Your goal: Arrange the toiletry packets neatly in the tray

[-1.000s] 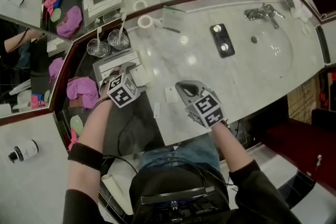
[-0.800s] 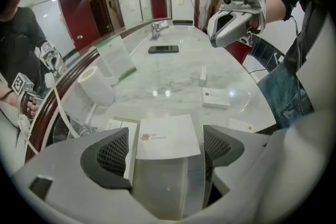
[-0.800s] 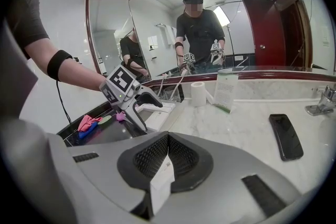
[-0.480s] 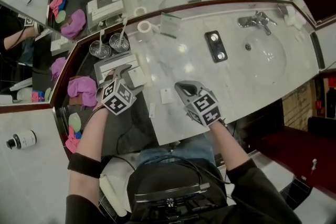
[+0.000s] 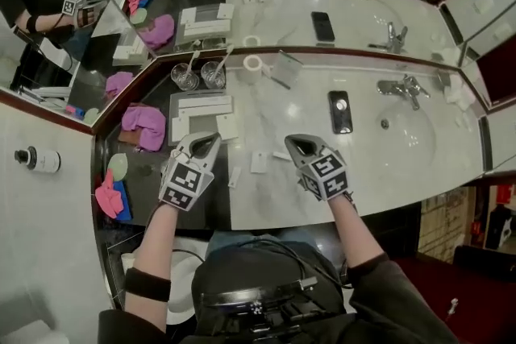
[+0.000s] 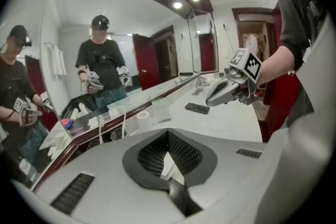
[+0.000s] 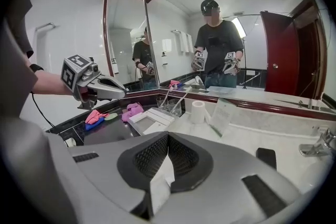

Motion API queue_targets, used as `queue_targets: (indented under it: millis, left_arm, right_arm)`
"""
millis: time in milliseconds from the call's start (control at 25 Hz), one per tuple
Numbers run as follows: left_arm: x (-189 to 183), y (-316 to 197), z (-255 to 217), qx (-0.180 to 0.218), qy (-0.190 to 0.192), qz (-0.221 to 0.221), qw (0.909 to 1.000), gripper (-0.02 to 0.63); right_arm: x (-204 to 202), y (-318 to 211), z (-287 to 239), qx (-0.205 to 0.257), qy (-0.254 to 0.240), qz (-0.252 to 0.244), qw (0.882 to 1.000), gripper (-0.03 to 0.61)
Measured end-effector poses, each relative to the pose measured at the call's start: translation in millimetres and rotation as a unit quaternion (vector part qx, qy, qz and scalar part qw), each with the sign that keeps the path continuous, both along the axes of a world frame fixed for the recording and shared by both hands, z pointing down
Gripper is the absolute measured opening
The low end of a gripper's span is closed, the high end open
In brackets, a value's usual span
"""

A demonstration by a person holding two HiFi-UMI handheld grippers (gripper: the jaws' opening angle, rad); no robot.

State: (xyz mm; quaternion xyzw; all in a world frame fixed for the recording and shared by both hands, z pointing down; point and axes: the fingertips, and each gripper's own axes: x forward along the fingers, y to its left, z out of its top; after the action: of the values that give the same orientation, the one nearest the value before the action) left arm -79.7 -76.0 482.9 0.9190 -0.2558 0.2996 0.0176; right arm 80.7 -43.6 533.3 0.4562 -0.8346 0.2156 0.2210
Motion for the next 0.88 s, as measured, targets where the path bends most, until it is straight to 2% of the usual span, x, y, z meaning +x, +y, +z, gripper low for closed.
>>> queue_targets:
  millis: [80,200,360,520,880]
  left_arm:
    - [-11.8,5.7,-5.0,-0.012,0.035,-0.047,0.9982,0.0]
    - [-36.2,11.4,-9.4,-0.024,0.09,-0.125,0.9878,0.0]
    - [-58.9,27.2,-12.3,-0.028,0.113,-0.187,0.9754,0.0]
    - [-65.3,42.7,-12.0,-0.028,0.116,-0.214,0.9694,0.0]
    - [-65.0,52.3,-15.6,-0.017,0.128,-0.219,0.9671,0.0]
  right_arm:
    - [0.1,0.1,-3.2,0.002,0.002,-0.015,1.0,0.015]
    - [-1.8,1.9,-5.6,0.003,0.004,-0.037,0.999,0.015]
    - [-7.7,6.8,-8.4,0.006,0.003,-0.064,0.998,0.015]
    - [-7.4,12.2,-8.6,0.005,0.002,-0.075,0.997,0.015]
    - [-13.1,27.2,1.5,-0.002,0.007,-0.073,0.997,0.018]
